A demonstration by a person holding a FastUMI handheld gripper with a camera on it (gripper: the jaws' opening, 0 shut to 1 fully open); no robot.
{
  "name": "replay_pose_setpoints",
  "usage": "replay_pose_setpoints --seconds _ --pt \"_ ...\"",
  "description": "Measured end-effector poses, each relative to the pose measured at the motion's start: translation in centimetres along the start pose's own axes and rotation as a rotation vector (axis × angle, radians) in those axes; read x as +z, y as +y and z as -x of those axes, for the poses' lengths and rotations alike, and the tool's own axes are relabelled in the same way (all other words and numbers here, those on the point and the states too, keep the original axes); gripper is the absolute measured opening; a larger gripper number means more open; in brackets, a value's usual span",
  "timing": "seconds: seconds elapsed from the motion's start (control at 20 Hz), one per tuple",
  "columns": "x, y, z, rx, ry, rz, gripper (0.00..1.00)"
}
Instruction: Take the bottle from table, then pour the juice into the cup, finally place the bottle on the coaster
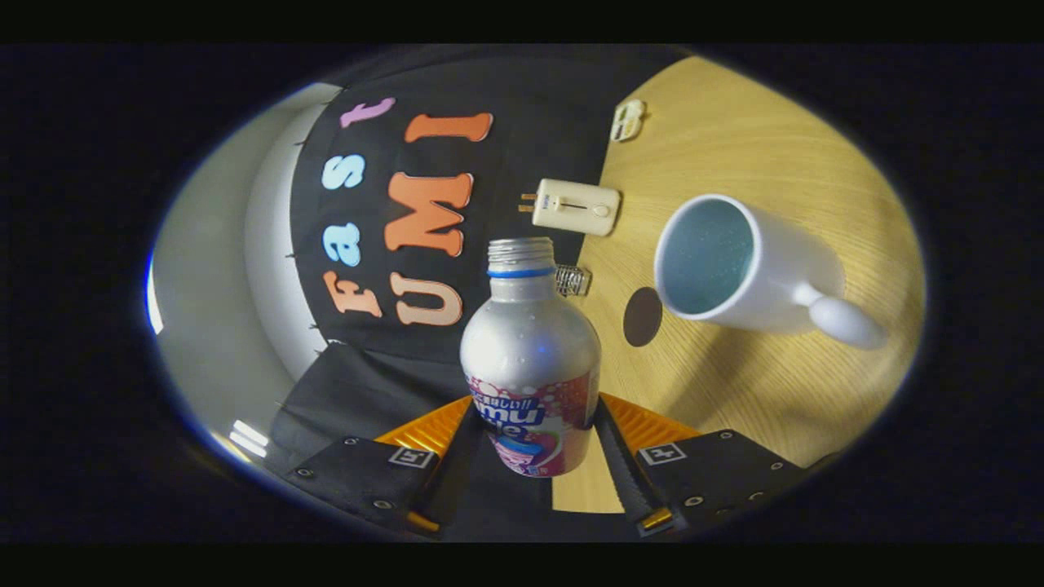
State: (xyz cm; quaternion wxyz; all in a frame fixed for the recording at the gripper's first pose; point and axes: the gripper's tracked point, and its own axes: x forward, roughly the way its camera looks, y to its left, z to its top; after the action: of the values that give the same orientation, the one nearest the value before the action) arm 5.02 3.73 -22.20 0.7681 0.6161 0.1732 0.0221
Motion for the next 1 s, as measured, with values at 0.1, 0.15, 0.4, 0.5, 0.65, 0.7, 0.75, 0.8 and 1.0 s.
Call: replay_pose_setpoints --seconds 0.1,0.15,0.4,0.5,0.65,0.7,0.75,0.8,1.0 --pt "0.8 0.7 0.3 -0.022 -0.032 0.135 0.75" --pt "1.2 1.1 0.2 -0.031 -0.046 0.202 0.76" --pt "3.7 3.3 -0.8 -0.084 -0.143 0.510 0.76" --pt "4.3 3.8 -2.1 -0.097 -0.158 0.600 0.76" --pt "4.9 4.4 -3.2 -0.120 -0.187 0.728 0.76" --pt "5.2 4.6 -3.8 -0.126 -0.196 0.767 0.76" --pt "5.5 4.8 -4.4 -0.135 -0.204 0.803 0.76" --pt "5.6 4.8 -5.2 -0.145 -0.206 0.843 0.76" --pt "6.1 4.3 -7.6 -0.184 -0.213 0.970 0.76"
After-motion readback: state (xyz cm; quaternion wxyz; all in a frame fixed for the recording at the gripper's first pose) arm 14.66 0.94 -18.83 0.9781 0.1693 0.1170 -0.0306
